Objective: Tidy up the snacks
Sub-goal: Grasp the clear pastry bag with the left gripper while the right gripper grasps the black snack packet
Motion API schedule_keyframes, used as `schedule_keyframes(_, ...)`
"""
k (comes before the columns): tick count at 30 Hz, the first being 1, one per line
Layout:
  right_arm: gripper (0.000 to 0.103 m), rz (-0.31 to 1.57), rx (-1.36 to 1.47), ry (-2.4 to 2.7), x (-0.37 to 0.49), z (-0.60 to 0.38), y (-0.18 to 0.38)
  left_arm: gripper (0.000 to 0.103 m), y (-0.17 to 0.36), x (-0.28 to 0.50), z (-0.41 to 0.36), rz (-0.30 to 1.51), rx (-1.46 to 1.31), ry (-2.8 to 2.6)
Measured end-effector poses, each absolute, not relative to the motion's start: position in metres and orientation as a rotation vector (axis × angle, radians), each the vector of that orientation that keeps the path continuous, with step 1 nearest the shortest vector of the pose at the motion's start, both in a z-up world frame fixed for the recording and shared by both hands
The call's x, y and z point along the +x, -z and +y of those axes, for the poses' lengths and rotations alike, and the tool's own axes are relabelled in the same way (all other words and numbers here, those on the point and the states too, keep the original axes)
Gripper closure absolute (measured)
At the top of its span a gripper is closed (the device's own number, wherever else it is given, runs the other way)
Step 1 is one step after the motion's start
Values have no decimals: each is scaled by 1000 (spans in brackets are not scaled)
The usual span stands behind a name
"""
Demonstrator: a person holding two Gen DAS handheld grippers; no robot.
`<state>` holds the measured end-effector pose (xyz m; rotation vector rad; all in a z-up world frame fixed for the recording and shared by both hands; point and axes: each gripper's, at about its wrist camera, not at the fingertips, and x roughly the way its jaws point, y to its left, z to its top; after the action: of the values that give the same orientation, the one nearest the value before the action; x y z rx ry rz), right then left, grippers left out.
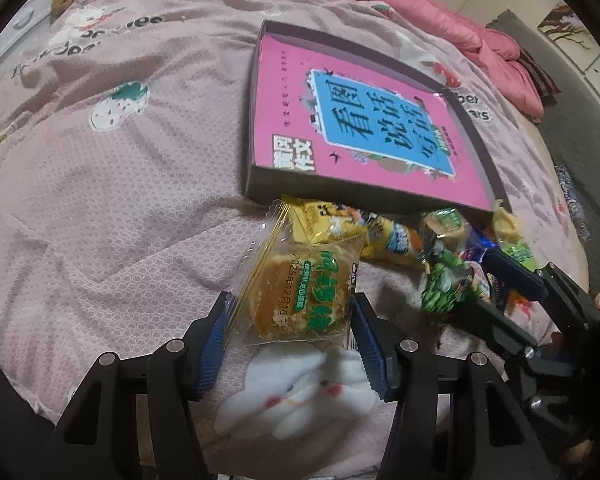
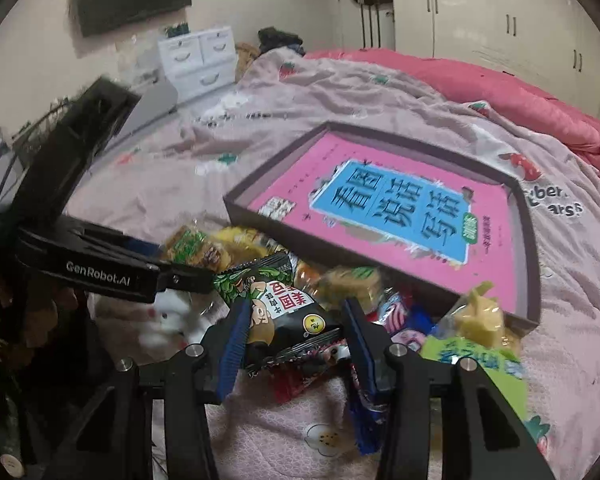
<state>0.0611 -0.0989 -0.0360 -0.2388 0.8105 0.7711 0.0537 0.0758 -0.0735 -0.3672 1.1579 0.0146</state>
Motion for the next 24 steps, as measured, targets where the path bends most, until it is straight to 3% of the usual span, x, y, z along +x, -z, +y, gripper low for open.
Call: schedule_keyframes(24, 56, 681, -80, -683, 77, -140, -3, 43, 12, 63, 72, 997, -342, -32)
